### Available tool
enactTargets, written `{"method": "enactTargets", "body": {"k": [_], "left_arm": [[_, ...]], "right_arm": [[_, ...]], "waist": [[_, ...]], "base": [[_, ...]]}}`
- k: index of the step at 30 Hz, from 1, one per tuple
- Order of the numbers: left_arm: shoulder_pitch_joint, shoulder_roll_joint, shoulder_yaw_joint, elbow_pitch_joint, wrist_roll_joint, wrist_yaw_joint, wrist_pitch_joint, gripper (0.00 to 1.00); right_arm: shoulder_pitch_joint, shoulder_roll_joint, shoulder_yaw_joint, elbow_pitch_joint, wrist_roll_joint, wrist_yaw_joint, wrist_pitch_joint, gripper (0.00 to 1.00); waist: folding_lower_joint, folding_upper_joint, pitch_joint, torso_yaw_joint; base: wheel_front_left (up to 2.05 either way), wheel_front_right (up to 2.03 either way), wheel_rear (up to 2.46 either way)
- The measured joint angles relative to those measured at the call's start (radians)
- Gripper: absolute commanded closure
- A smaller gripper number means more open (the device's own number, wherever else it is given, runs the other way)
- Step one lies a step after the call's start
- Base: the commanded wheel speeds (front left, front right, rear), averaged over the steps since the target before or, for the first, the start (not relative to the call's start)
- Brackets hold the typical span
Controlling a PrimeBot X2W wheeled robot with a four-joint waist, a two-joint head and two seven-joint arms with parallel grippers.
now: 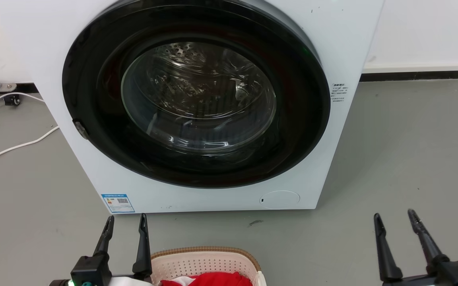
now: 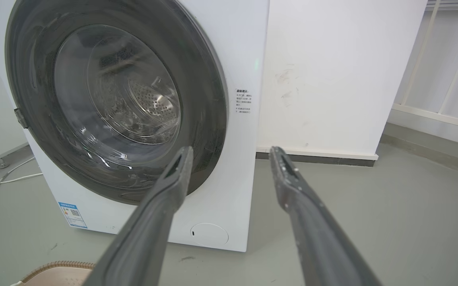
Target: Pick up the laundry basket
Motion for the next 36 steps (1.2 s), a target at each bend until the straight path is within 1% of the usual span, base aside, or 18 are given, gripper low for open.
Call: {"method": "enactTargets", "body": {"k": [7, 15, 20, 24, 29, 36], "left_arm": [[0.000, 0.000, 0.021, 0.063, 0.005, -0.003, 0.000, 0.00], [-0.007, 0.001, 0.085, 0.193, 0.034, -0.043, 0.000, 0.00], [-0.065, 0.019, 0.137, 0.285, 0.049, -0.045, 0.000, 0.00], [-0.117, 0.039, 0.165, 0.365, 0.055, -0.055, 0.000, 0.00], [-0.207, 0.061, 0.186, 0.460, 0.055, -0.068, 0.000, 0.00], [-0.311, 0.071, 0.201, 0.593, 0.056, -0.078, 0.000, 0.00]], "right_arm": [[-0.001, 0.000, 0.064, 0.057, 0.017, 0.000, 0.000, 0.00], [-0.047, -0.001, 0.175, 0.184, 0.019, 0.000, 0.000, 0.00], [-0.129, -0.001, 0.275, 0.293, 0.021, 0.000, 0.000, 0.00], [-0.207, -0.001, 0.347, 0.384, 0.045, 0.000, 0.000, 0.00], [-0.306, -0.001, 0.417, 0.490, 0.058, 0.000, 0.000, 0.00], [-0.441, -0.001, 0.493, 0.642, 0.071, 0.000, 0.000, 0.00]], "waist": [[0.0000, 0.0001, 0.014, 0.011], [0.0000, 0.0001, 0.062, 0.016], [0.0000, 0.0000, 0.130, 0.011], [0.0000, 0.0000, 0.198, 0.003], [0.0001, 0.0000, 0.291, -0.005], [0.0002, 0.0000, 0.420, -0.007]], "base": [[0.00, 0.00, 0.00], [0.00, 0.00, 0.00], [0.00, 0.00, 0.00], [0.00, 0.00, 0.00], [0.00, 0.00, 0.00], [0.00, 0.00, 0.00]]}}
